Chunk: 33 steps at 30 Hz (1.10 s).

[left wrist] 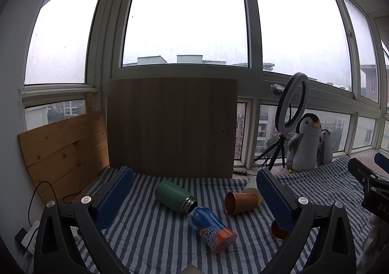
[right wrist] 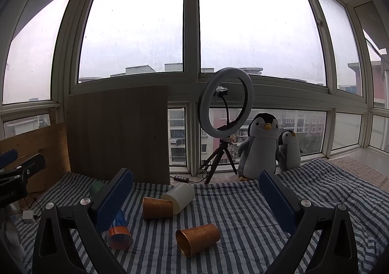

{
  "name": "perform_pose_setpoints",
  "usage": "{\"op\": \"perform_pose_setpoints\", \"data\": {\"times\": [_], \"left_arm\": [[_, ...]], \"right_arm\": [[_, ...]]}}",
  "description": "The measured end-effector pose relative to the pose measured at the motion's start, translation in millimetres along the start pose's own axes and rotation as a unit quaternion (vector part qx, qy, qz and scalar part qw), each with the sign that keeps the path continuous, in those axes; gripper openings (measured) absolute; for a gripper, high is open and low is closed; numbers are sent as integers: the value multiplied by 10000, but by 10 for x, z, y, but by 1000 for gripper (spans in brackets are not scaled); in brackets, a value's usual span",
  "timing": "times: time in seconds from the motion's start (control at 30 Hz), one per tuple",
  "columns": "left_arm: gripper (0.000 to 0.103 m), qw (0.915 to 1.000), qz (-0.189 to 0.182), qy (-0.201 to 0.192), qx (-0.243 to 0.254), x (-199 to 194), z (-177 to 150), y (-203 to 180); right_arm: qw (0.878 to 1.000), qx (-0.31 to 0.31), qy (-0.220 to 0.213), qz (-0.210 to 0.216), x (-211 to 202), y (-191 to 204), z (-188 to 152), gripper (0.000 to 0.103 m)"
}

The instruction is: Flip cup upside down

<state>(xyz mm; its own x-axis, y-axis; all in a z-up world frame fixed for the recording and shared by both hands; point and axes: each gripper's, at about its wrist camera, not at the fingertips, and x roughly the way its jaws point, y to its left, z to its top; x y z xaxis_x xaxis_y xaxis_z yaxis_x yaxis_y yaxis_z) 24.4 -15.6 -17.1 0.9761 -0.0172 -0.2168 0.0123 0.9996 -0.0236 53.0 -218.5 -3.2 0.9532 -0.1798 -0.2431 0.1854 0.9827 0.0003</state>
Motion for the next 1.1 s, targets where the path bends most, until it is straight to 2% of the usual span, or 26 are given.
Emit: {"op": "perform_pose_setpoints", "data": {"times": [0.3, 0.5, 0.67, 0.77, 0.9, 0.97, 1.03, 1.1], "left_arm": [[102, 9992, -43, 386, 32, 174, -125, 1], [102, 9965, -137, 820, -65, 373, -262, 82], [102, 9905, -270, 1340, -132, 551, -492, 171], [102, 9884, -177, 1503, -93, 580, -615, 236], [102, 9851, 3, 1718, -118, 556, -736, 341], [102, 9812, 42, 1924, -166, 536, -799, 380], [102, 9759, 65, 2166, -238, 517, -868, 418], [102, 9698, 171, 2419, -246, 470, -938, 442]], "right_arm": [[9988, -17, 458, 173, 206, -35, -96, 102], [9920, 67, 1168, 470, 500, -173, -237, 102], [9756, 532, 2021, 672, 920, -462, -485, 102], [9642, 695, 2495, 569, 1176, -738, -685, 102], [9541, 650, 2904, 323, 1389, -1084, -871, 102], [9444, 661, 3198, 393, 1519, -1218, -936, 102], [9345, 677, 3471, 409, 1676, -1331, -994, 99], [9271, 583, 3676, 455, 1810, -1365, -1046, 91]]}}
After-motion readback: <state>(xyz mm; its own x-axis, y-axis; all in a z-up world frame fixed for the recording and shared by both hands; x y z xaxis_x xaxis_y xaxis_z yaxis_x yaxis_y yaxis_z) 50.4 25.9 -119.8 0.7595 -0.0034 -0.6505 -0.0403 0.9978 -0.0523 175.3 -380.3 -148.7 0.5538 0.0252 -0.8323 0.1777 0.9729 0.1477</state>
